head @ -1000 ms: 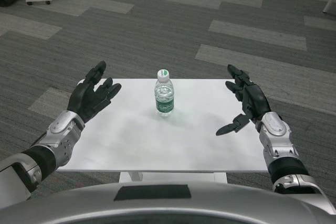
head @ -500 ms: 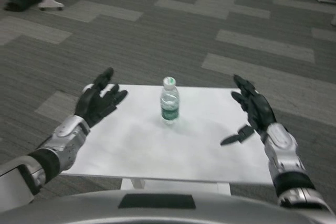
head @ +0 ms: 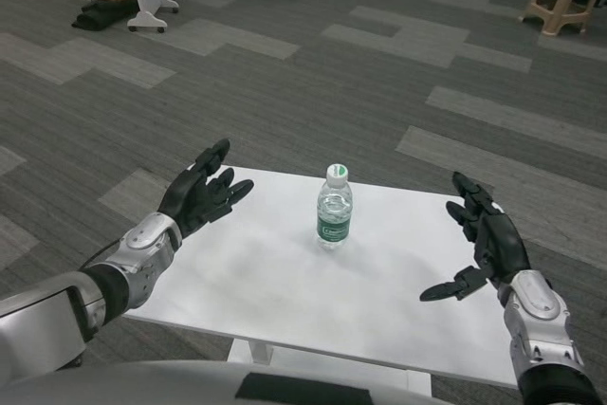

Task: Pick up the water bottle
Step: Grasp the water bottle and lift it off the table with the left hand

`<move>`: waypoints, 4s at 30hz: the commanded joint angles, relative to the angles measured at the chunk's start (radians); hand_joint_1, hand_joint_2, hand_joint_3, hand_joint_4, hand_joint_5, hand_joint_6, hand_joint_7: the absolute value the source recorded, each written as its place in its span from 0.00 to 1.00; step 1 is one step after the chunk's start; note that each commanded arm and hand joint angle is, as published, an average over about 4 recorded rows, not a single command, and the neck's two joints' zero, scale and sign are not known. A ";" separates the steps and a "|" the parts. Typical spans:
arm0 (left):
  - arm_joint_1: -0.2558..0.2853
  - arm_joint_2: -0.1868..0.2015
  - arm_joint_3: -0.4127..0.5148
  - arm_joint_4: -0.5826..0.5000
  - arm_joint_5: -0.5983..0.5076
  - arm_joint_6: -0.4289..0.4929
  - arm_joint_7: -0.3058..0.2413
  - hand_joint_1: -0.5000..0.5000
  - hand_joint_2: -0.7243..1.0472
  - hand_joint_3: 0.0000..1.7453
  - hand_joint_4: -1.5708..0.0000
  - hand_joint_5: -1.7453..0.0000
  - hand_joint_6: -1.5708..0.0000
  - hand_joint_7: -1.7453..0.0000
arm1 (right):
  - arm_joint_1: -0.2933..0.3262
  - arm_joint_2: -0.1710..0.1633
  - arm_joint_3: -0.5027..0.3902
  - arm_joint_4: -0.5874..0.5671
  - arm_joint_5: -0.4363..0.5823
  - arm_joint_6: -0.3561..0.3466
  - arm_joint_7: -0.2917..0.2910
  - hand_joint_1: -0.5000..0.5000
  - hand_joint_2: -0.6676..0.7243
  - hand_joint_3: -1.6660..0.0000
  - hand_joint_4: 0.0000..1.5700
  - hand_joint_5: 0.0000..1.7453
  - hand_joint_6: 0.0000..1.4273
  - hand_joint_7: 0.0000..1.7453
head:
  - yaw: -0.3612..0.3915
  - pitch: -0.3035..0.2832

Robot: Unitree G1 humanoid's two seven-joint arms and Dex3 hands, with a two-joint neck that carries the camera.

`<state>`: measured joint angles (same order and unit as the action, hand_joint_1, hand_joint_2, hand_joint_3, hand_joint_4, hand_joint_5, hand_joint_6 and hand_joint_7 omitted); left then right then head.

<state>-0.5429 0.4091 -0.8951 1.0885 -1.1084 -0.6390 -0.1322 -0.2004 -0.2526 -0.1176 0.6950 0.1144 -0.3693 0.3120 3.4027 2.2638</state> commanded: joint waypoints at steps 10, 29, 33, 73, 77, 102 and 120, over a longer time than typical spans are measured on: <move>-0.207 -0.059 -0.131 0.196 0.005 0.115 0.142 1.00 0.94 0.10 1.00 1.00 1.00 1.00 | -0.041 0.008 0.027 0.028 0.007 -0.010 0.001 0.25 0.73 0.81 0.00 0.28 0.00 0.00 | -0.005 0.005; -0.264 -0.147 -0.276 0.187 0.001 0.286 0.169 1.00 0.30 0.14 1.00 1.00 1.00 1.00 | -0.056 0.013 0.057 0.059 0.007 -0.010 0.001 0.25 0.73 0.81 0.00 0.28 0.00 0.00 | -0.008 0.006; -0.273 -0.159 -0.293 0.192 0.014 0.293 0.193 1.00 0.30 0.10 1.00 1.00 1.00 1.00 | -0.057 0.013 0.059 0.060 0.007 -0.010 0.001 0.25 0.73 0.81 0.00 0.28 0.00 0.00 | -0.016 0.001; -0.398 -0.345 -0.561 0.192 -0.195 0.440 0.270 1.00 0.30 0.10 1.00 1.00 1.00 1.00 | -0.136 0.046 0.287 0.039 0.020 -0.008 0.030 0.25 0.77 0.81 0.00 0.28 0.00 0.00 | -0.295 0.040; -0.432 -0.364 -0.607 0.219 -0.243 0.486 0.329 1.00 0.30 0.10 1.00 1.00 1.00 1.00 | -0.134 0.049 0.300 0.027 0.021 -0.009 0.030 0.26 0.78 0.81 0.00 0.28 0.00 0.00 | -0.310 0.044; -0.447 -0.377 -0.737 0.139 -0.553 0.655 0.446 1.00 0.30 0.10 1.00 1.00 1.00 1.00 | -0.172 0.058 0.364 0.032 0.024 -0.025 -0.019 0.27 0.82 0.81 0.00 0.33 0.00 0.00 | -0.338 0.021; -0.443 -0.408 -0.736 0.133 -0.654 0.657 0.398 1.00 0.30 0.10 1.00 1.00 1.00 1.00 | -0.219 0.009 0.375 0.044 0.031 -0.023 -0.019 0.27 0.82 0.86 0.00 0.33 0.00 0.00 | -0.346 0.009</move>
<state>-0.9889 0.0025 -1.6307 1.2107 -1.7573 0.0123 0.2672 -0.3985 -0.2332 0.2565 0.7386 0.1412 -0.3817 0.2964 3.0580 2.2717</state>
